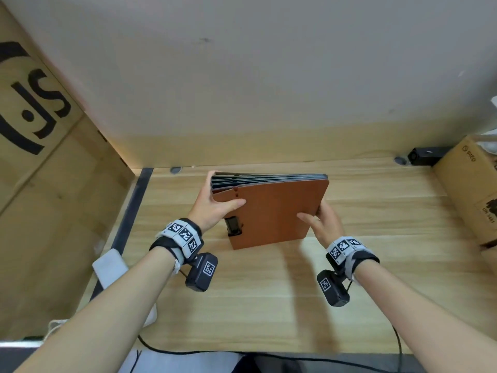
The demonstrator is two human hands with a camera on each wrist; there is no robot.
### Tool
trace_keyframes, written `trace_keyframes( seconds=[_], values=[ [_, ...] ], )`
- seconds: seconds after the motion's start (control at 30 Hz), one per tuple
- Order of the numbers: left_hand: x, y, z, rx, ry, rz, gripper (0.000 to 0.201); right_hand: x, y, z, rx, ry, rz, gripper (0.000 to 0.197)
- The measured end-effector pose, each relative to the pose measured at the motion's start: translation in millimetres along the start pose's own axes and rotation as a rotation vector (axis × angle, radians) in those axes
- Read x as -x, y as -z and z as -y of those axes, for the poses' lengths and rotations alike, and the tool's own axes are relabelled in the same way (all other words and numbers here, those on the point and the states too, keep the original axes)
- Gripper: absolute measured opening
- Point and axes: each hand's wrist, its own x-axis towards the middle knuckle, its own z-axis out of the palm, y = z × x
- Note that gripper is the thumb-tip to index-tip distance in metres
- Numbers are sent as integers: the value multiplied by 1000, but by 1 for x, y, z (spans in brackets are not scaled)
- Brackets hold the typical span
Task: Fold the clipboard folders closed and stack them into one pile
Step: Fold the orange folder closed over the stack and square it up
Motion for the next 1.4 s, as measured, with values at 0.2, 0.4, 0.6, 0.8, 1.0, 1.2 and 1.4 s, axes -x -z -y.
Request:
trace_keyframes(
  seconds=[0.2, 0.4, 0.6, 0.8, 1.0, 1.2, 1.4],
  values=[
    [4, -2, 30, -80, 49, 35, 103, -4, 2, -11, -3, 74, 35, 33],
    [12, -23, 71, -197, 128, 16, 64, -4, 1, -18, -80, 106, 19, 33],
    [5, -23, 74, -220, 112, -12, 57, -10, 2, -10, -111, 49, -9, 29],
    [-25, 18, 66, -274, 24, 103, 59, -38, -20, 8, -172, -33, 19, 33],
    [-66, 91, 70, -172, 154, 167, 47, -88, -85, 40, -180, -227, 135, 36],
    [-102, 162, 131, -128, 317, 99, 44, -140, -182, 51, -168, -395, 265, 31],
    [-138, 225, 199, -79, 493, -12, 60, -185, -277, 46, -65, -456, 351, 26]
  ],
)
